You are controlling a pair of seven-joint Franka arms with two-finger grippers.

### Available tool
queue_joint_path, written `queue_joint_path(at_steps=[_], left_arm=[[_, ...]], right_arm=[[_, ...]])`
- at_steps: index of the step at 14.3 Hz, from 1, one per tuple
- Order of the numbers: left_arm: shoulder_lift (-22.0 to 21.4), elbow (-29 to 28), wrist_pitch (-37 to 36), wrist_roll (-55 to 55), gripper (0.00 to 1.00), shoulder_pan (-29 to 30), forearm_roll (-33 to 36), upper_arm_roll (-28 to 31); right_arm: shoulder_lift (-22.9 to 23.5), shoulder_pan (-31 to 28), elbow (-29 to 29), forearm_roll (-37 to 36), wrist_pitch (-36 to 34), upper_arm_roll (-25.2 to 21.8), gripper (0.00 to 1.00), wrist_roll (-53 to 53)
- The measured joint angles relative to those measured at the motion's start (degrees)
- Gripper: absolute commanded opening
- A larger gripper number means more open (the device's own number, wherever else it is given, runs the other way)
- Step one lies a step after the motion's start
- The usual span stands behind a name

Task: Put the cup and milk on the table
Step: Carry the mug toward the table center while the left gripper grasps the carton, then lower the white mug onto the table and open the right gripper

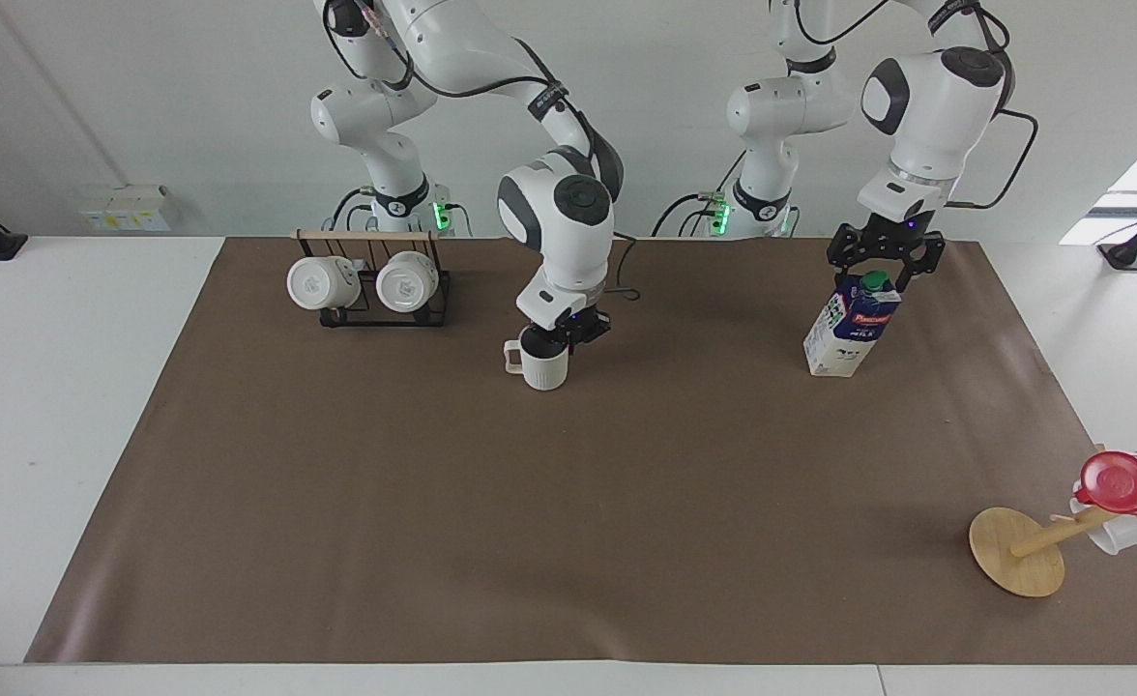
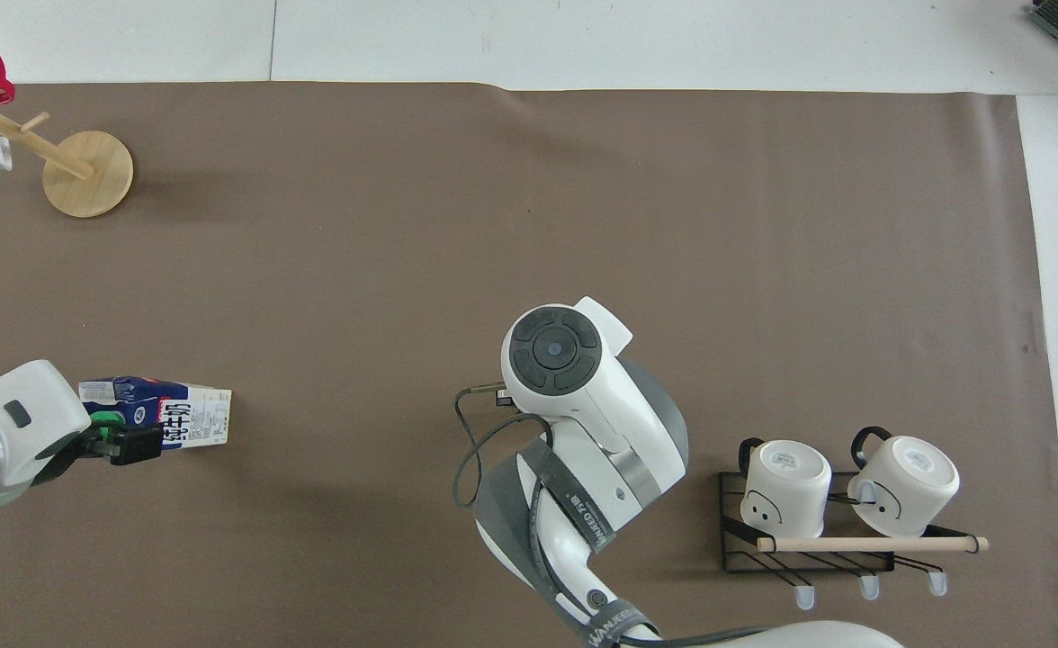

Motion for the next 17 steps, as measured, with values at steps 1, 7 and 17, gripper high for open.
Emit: queue_joint_path(at_steps=[1, 7, 17], left_arm=[[0.0, -0.2, 0.2, 0.2, 1.0, 0.0, 0.0, 0.0], [0.0, -1.3, 2.4, 0.9, 1.0, 0.0, 0.0, 0.0], [0.1, -2.6, 3.5, 1.5, 0.71, 0.0, 0.0, 0.0]], right_arm=[[0.0, 0.0, -0.1, 0.0, -0.1, 0.0, 1.0, 0.0], [-4.1, -0.6, 0.3, 0.0, -0.1, -0.3, 1.0, 0.5], [-18.2, -12.6, 2.1, -0.3, -11.7, -0.9, 1.0, -3.1]])
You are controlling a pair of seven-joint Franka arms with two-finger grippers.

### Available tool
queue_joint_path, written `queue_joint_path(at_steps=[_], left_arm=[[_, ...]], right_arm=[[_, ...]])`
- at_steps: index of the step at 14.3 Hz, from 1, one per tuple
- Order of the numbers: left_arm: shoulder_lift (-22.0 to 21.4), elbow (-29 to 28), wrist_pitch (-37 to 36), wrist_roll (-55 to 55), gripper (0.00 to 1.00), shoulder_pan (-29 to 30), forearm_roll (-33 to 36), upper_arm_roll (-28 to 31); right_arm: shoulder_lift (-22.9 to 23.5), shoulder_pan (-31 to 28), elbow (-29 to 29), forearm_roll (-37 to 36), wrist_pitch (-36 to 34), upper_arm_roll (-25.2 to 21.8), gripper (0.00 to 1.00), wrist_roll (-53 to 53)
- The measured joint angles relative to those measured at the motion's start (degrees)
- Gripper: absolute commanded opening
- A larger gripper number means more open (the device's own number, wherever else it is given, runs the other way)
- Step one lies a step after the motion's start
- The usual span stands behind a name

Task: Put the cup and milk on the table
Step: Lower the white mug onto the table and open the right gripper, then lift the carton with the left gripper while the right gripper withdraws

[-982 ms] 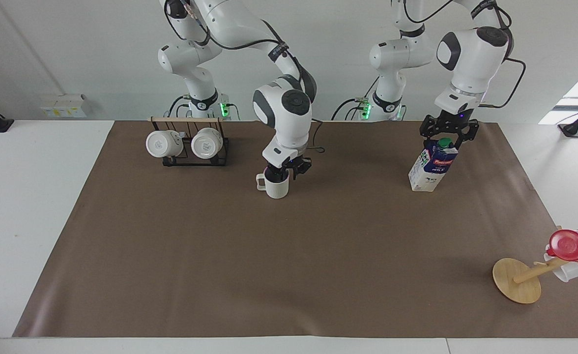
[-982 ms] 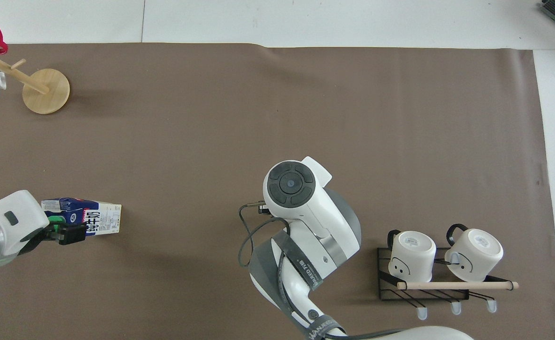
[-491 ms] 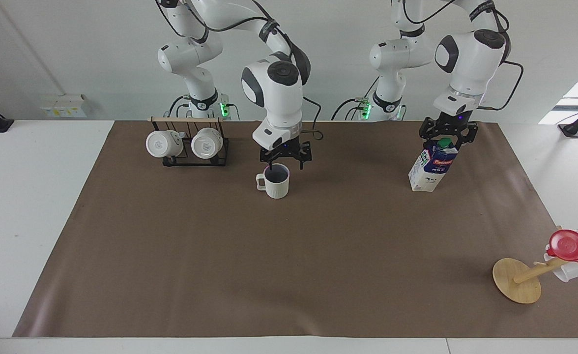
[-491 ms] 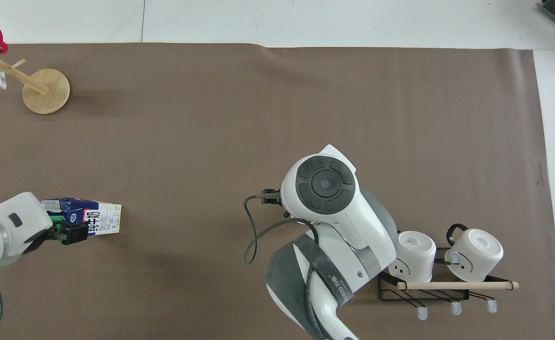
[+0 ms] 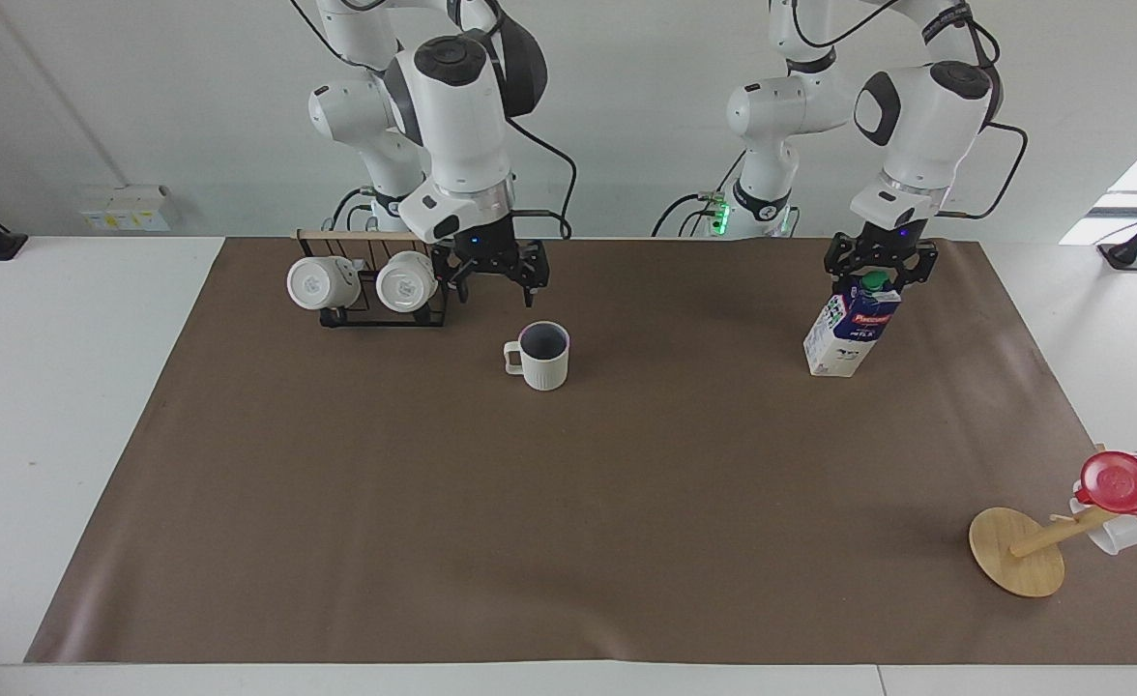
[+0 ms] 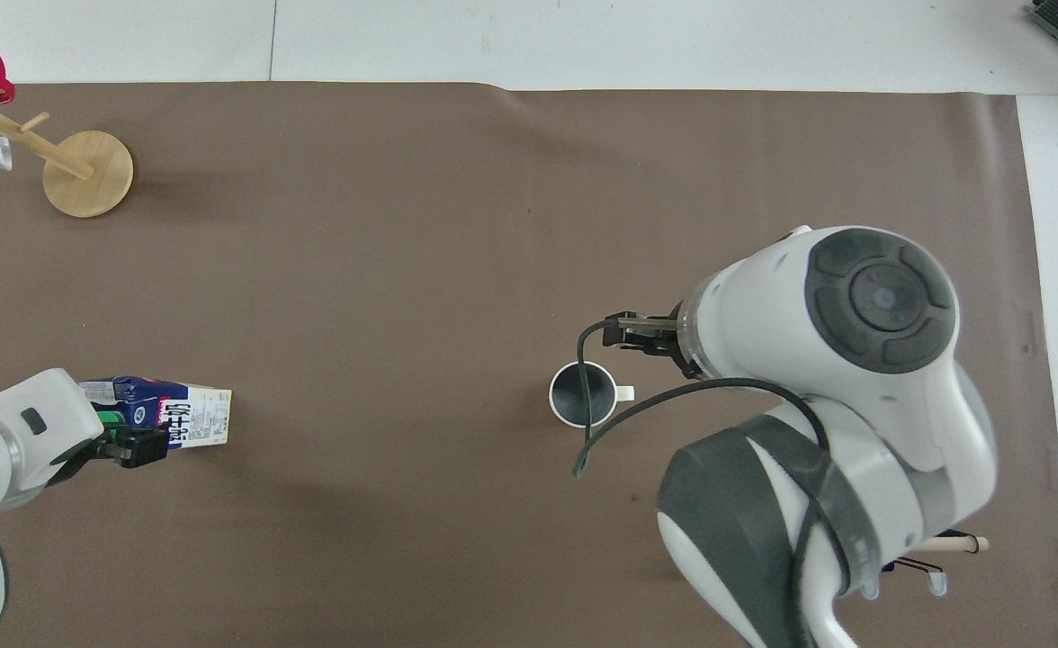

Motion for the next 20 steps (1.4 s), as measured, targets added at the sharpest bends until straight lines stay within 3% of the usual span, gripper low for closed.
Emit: queue_joint_path(at_steps=[4, 10, 14, 20], left_arm=[[0.0, 0.0, 0.0, 0.1, 0.54, 0.0, 0.0, 0.0], [0.0, 0.4, -0.2, 0.1, 0.53, 0.0, 0.0, 0.0], [0.3, 4.6, -3.5, -1.0, 0.51, -0.1, 0.0, -0.3], [1.5, 12.1, -11.2, -15.6, 0.5, -7.1, 0.0, -1.6]], right_arm=[[-4.5, -10.0, 0.2, 0.0, -4.9, -0.3, 1.0, -10.9], [-5.8, -20.2, 2.0, 0.0, -7.5, -0.5, 1.0, -22.0], [-5.5, -24.0, 4.2, -0.8, -9.2, -0.5, 1.0, -24.7], [-0.8, -24.3, 16.7, -1.4, -18.8, -0.4, 1.0, -24.8]])
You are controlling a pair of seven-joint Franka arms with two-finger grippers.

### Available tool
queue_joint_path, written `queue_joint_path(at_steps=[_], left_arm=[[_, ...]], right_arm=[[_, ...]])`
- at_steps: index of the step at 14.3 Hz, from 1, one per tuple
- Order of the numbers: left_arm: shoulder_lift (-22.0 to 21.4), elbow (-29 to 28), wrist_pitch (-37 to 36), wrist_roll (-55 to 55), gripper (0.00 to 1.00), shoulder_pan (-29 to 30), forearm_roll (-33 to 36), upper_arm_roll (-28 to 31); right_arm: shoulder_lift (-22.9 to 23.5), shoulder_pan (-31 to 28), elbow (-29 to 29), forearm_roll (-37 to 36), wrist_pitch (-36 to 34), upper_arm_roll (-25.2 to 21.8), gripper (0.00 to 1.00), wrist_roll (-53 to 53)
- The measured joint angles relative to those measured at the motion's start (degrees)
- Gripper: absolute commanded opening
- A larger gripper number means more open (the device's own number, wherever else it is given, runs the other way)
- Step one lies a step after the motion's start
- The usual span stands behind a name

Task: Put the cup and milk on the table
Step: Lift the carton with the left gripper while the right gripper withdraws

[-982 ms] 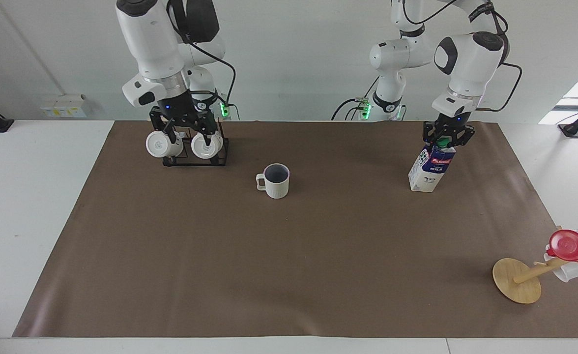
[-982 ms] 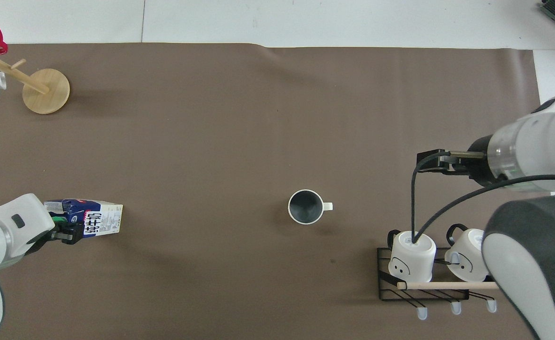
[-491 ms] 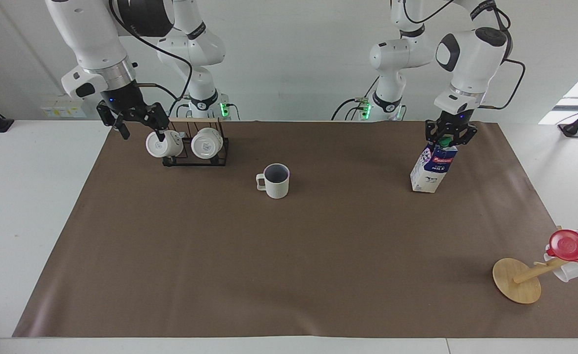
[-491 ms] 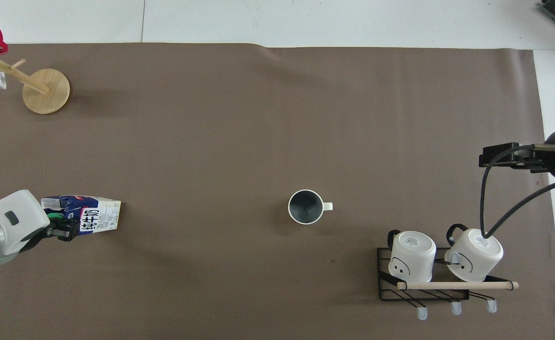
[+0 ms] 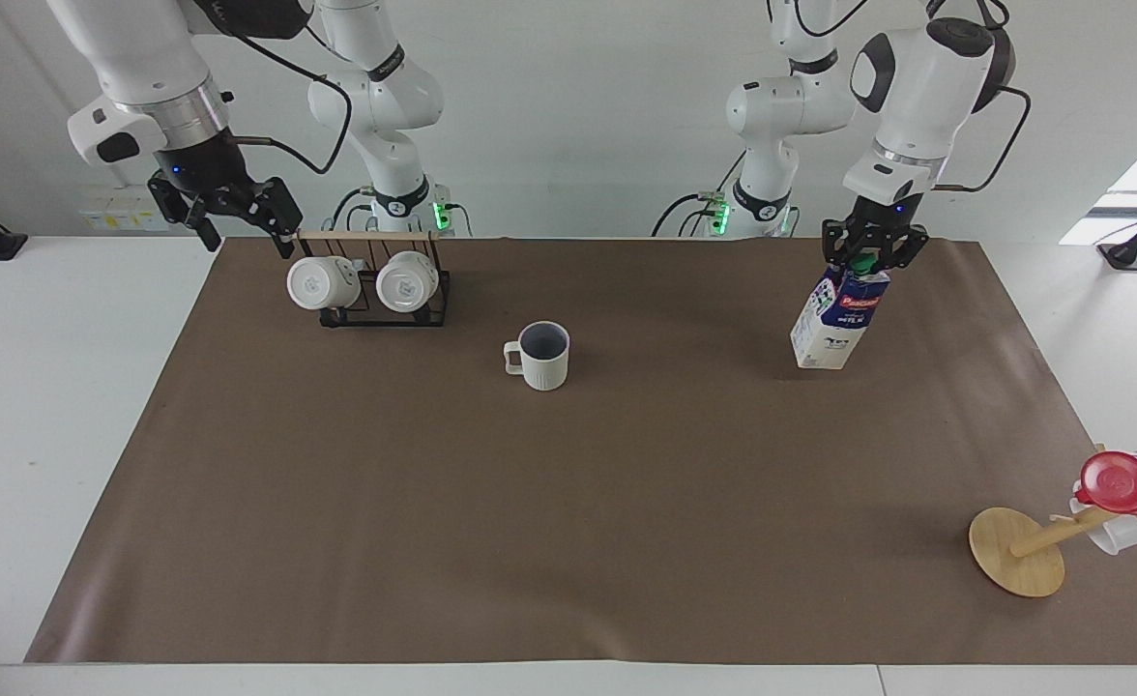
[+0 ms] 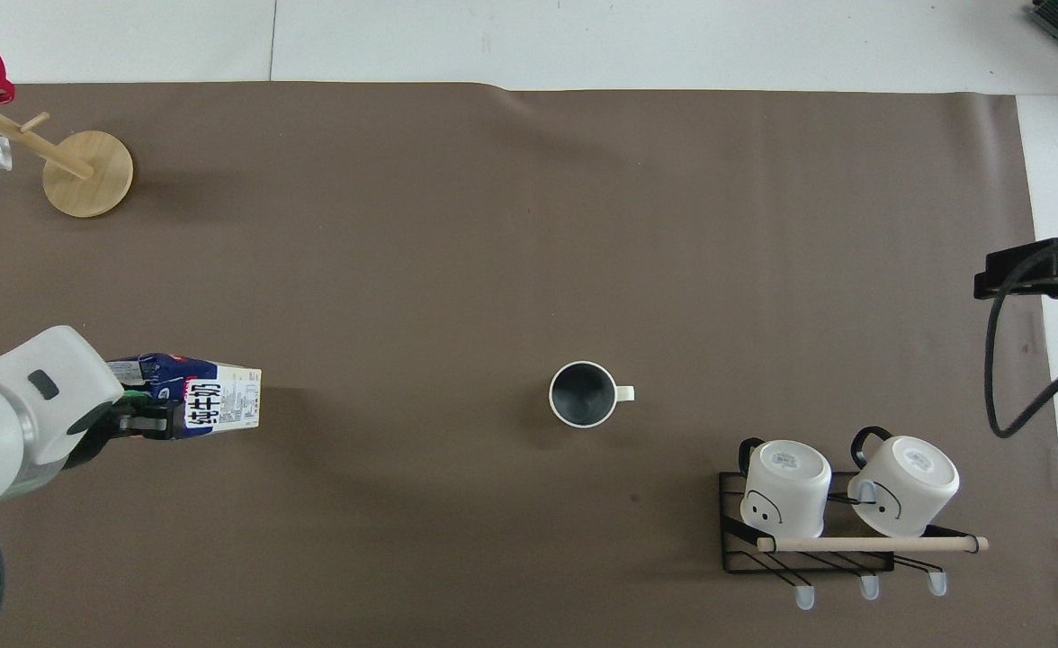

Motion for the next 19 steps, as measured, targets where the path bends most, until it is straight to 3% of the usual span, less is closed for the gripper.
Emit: queue_joint_path(at_steps=[5, 12, 19], left_arm=[[3.5, 7.3, -4.8, -16.5, 0.5, -2.9, 0.0, -8.8], [11.7, 11.9, -2.2, -34.4, 0.5, -3.2, 2.4, -20.2], [18.5, 12.4, 4.7, -38.7, 0.5, -5.3, 5.6, -21.1]], right_arm=[[-0.3, 0.0, 0.8, 0.0, -0.9, 0.1, 1.0, -1.8], [-0.5, 0.0, 0.8, -1.4, -4.9, 0.1, 1.0, -4.2], [-1.2, 0.0, -0.2, -1.4, -5.3, 0.3, 1.0, -4.3]])
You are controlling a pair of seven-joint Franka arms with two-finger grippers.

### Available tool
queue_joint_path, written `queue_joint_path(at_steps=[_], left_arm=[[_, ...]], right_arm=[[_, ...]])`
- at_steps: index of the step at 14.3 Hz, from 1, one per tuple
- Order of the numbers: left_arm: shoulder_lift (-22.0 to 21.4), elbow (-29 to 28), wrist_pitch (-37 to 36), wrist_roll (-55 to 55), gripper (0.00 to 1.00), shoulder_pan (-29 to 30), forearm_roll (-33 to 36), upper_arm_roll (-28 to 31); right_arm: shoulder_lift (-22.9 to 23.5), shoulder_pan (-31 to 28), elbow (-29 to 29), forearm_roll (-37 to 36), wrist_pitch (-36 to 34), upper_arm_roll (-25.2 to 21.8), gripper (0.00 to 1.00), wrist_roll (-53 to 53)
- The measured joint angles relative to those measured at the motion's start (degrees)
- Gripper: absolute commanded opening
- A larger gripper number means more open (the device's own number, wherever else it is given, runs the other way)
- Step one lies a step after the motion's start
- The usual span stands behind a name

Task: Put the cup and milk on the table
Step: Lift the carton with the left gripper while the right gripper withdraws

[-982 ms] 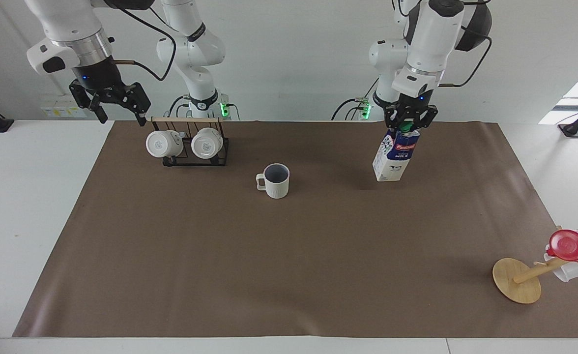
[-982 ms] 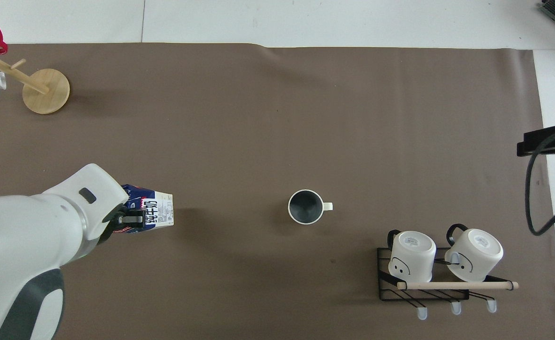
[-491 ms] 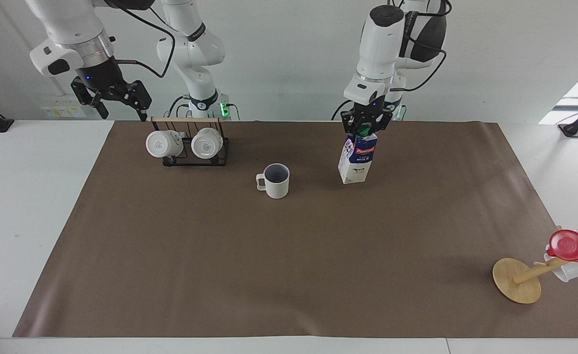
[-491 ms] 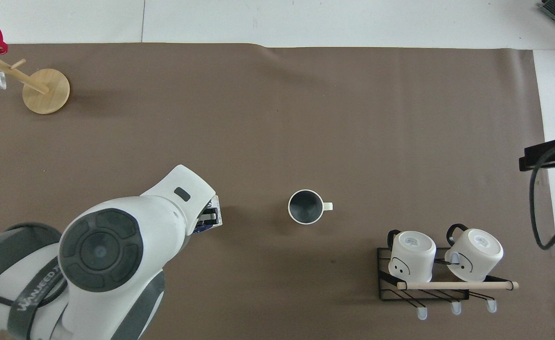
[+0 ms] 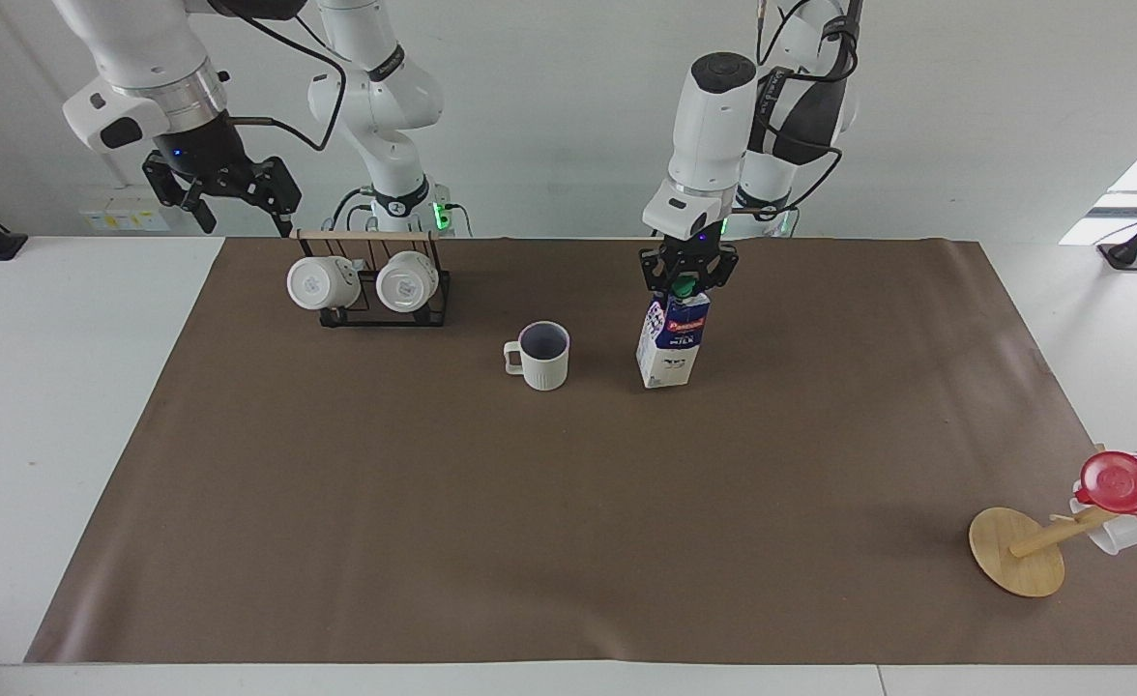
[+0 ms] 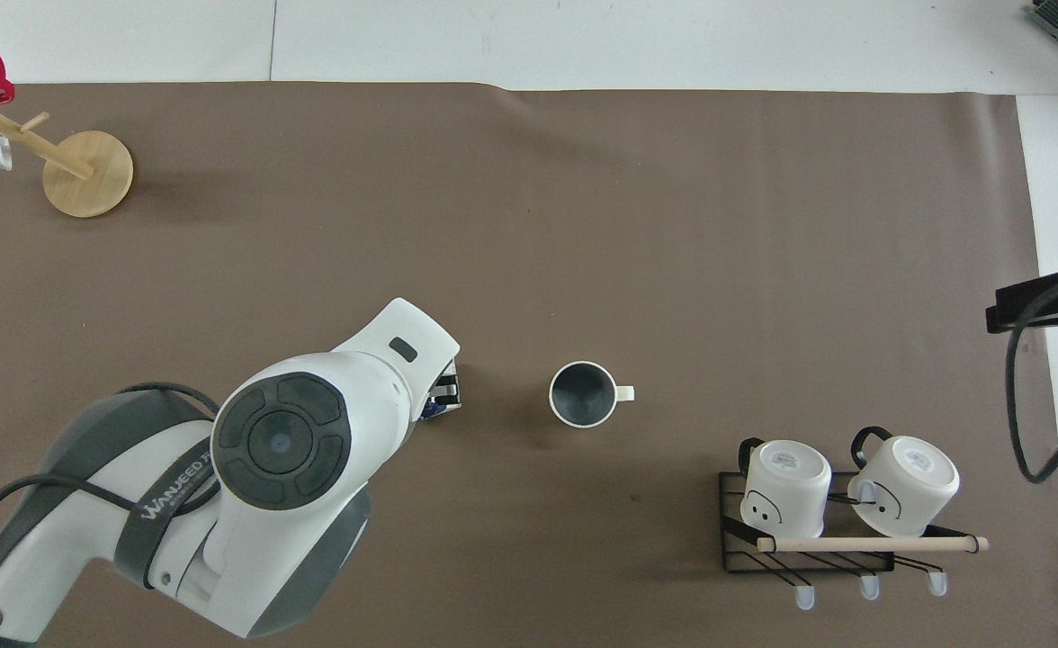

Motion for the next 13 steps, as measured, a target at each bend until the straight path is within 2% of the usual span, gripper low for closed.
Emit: queue_joint_path(at_steps=[4, 13], left_arm=[[3.4, 0.2, 2.3, -5.1, 0.49, -3.9, 4.2, -0.1], [4.6, 1.3, 3.1, -5.1, 0.52, -4.5, 4.4, 0.0]], right_arm=[[-1.0, 0.0, -1.3, 0.0, 0.0, 0.0, 1.0, 0.0], [-1.1, 0.0, -1.8, 0.0, 0.0, 0.0, 1.0, 0.0]])
